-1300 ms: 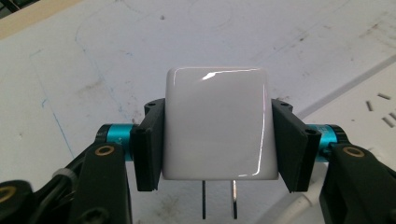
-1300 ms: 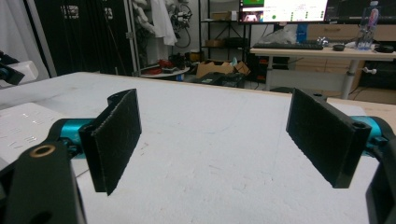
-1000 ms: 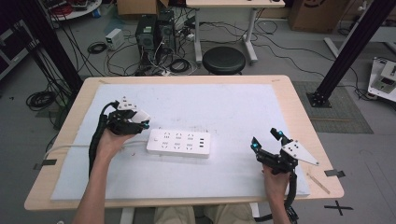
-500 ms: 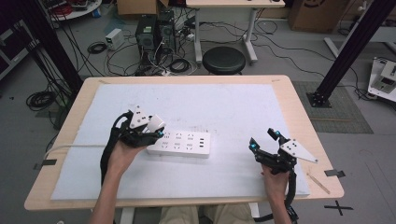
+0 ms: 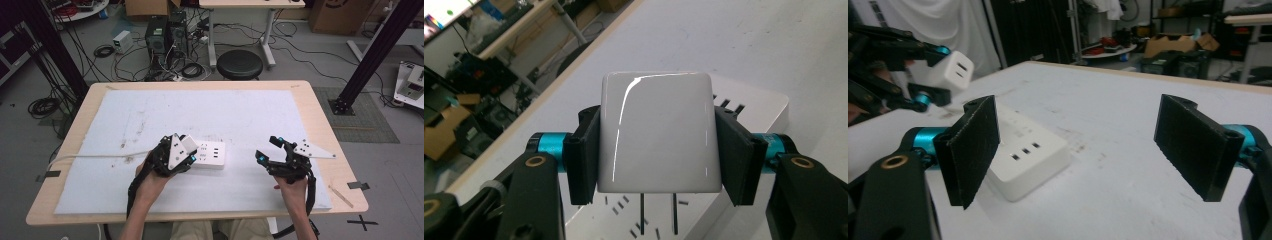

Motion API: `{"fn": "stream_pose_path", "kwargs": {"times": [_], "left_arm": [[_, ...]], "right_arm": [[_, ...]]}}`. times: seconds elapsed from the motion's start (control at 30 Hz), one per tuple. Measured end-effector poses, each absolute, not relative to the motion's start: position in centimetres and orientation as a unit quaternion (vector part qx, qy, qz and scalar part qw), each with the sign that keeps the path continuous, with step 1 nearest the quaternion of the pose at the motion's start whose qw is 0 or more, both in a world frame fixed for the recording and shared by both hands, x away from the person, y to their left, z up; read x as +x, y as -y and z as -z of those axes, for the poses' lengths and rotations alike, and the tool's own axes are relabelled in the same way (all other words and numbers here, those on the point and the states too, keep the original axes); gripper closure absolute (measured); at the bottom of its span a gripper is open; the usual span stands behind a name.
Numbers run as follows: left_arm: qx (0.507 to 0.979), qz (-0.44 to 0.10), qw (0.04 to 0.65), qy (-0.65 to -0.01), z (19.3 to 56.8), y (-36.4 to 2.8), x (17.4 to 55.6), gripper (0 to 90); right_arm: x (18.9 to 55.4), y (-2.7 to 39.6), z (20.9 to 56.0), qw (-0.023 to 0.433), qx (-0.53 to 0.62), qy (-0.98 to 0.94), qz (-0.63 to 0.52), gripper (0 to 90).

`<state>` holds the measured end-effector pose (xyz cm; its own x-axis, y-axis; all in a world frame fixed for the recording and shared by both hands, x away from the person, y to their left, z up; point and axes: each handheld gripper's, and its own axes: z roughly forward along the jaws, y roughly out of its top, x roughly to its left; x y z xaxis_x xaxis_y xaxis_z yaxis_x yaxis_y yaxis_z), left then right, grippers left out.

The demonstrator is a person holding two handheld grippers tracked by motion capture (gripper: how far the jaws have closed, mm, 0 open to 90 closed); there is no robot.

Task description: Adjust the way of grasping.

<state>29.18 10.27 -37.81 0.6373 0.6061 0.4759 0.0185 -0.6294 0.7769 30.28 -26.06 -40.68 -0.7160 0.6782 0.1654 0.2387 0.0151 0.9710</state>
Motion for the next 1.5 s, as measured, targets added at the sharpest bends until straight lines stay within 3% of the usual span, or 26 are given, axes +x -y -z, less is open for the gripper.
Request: {"fn": "stream_pose_path", "kwargs": {"times": [0.43,0.53,0.83,0.9,1.1,1.5], "left_arm": [[0.792,-0.462,0.383,-0.115,38.7,-7.5,27.2,42.5],[0.769,-0.509,0.379,-0.073,39.1,-6.6,26.2,42.5],[0.740,-0.561,0.368,-0.044,40.0,-5.6,24.9,42.6],[0.730,-0.573,0.370,-0.030,40.3,-5.4,24.7,42.5],[0.718,-0.588,0.372,-0.008,40.8,-4.9,24.1,42.5],[0.701,-0.604,0.377,0.033,41.3,-4.1,23.3,42.5]], "right_arm": [[31.0,23.1,38.8,0.119,0.303,-0.726,-0.605,18.7],[31.0,22.1,38.6,0.109,0.283,-0.738,-0.602,18.7],[31.2,20.8,38.4,0.070,0.240,-0.751,-0.612,19.2],[31.1,20.7,38.4,0.062,0.224,-0.754,-0.615,22.6],[30.8,20.2,38.3,0.061,0.190,-0.758,-0.621,24.2],[31.2,19.3,38.5,0.009,0.177,-0.759,-0.627,24.3]]}}
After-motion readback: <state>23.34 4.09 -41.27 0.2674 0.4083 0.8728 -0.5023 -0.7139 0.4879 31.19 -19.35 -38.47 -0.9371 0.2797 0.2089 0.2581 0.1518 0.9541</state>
